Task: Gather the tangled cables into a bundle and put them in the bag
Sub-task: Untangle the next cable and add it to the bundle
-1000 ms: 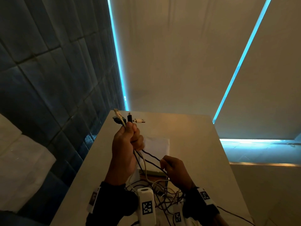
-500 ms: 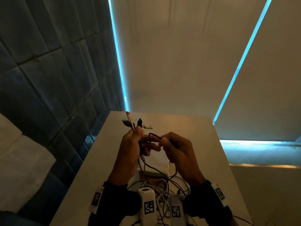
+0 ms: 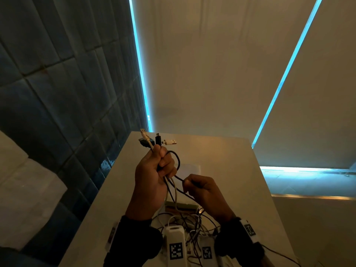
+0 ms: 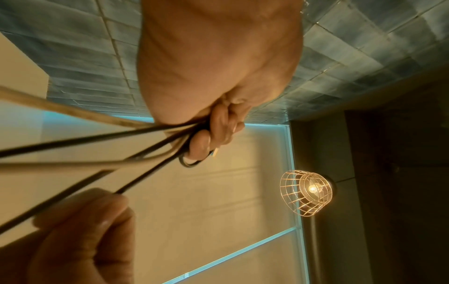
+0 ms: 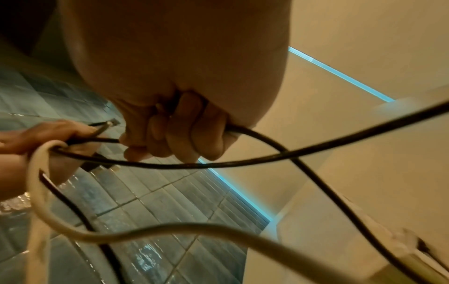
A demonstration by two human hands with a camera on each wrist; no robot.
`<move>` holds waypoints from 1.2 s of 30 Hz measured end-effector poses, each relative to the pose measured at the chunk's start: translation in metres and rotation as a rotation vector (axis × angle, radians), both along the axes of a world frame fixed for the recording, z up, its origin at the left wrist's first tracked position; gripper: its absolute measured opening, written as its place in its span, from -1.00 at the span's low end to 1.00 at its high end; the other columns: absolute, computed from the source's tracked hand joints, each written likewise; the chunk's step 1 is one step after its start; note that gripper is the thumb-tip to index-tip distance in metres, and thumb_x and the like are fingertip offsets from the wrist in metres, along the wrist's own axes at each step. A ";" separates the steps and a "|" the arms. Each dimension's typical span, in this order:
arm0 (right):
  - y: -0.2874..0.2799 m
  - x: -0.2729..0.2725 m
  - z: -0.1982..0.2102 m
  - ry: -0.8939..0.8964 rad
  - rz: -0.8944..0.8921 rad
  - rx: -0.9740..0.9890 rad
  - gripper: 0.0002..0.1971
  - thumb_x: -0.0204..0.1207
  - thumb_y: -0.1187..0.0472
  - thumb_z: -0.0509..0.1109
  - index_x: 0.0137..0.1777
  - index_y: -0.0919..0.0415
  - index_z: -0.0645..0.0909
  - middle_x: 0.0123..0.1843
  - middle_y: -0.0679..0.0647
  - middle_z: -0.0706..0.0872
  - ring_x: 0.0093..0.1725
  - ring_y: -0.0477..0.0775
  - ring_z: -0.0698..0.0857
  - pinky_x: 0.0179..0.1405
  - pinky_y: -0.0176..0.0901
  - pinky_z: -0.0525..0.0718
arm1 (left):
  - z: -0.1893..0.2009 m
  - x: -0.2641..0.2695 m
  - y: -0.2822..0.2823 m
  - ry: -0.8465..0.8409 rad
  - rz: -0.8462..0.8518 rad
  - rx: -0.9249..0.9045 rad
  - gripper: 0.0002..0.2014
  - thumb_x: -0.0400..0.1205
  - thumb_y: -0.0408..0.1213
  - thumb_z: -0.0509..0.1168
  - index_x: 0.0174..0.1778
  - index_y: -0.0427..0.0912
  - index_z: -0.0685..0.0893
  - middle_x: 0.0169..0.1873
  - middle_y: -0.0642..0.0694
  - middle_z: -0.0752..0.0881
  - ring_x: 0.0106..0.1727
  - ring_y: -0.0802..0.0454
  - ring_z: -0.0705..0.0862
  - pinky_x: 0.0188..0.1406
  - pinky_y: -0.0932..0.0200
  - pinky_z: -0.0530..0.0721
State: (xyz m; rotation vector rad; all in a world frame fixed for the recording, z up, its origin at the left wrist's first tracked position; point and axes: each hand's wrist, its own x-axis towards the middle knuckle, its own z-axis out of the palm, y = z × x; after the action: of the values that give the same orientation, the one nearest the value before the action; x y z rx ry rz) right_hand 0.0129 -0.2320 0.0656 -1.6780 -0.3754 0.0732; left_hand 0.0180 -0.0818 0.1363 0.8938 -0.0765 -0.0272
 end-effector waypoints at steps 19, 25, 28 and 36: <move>-0.013 0.013 -0.079 0.104 -0.079 -0.109 -0.67 0.63 0.31 0.32 -0.40 0.10 0.52 -0.45 -0.07 0.48 -0.40 -0.08 0.42 -0.34 -0.23 0.41 | 0.000 -0.003 -0.001 -0.031 0.015 0.072 -0.73 0.62 -0.09 0.07 -0.31 -0.17 0.39 -0.57 0.05 0.36 -0.60 0.17 0.19 -0.60 0.30 0.26; -0.022 0.011 -0.099 0.169 -0.210 -0.205 -0.58 0.58 0.35 0.34 -0.50 -0.01 0.53 -0.52 -0.11 0.52 -0.45 -0.15 0.47 -0.32 -0.21 0.45 | -0.002 0.001 0.004 0.029 0.027 0.110 -0.71 0.71 -0.16 0.02 -0.31 -0.18 0.39 -0.60 0.06 0.35 -0.64 0.19 0.21 -0.61 0.29 0.23; -0.021 0.017 -0.074 0.135 -0.347 -0.209 -0.70 0.58 0.27 0.36 -0.40 0.07 0.63 -0.51 -0.06 0.55 -0.49 -0.17 0.47 -0.40 -0.25 0.42 | -0.005 0.004 0.004 0.102 0.052 0.173 -0.68 0.77 -0.21 -0.04 -0.30 -0.17 0.38 -0.60 0.05 0.35 -0.63 0.18 0.24 -0.62 0.30 0.24; 0.000 0.002 0.026 -0.064 -0.206 0.124 -0.84 0.62 0.35 0.32 -0.19 0.35 0.63 -0.52 -0.01 0.42 -0.52 -0.08 0.33 -0.54 -0.28 0.33 | -0.011 0.003 -0.007 0.218 0.118 0.291 -0.68 0.77 -0.24 0.00 -0.27 -0.22 0.49 -0.43 -0.13 0.67 -0.47 0.03 0.59 -0.51 0.20 0.42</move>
State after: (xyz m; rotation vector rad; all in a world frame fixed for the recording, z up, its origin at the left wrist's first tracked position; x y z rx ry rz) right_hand 0.0147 -0.2319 0.0914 -1.5897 -0.2478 -0.1536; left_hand 0.0212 -0.0885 0.1256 1.1795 0.1885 -0.0258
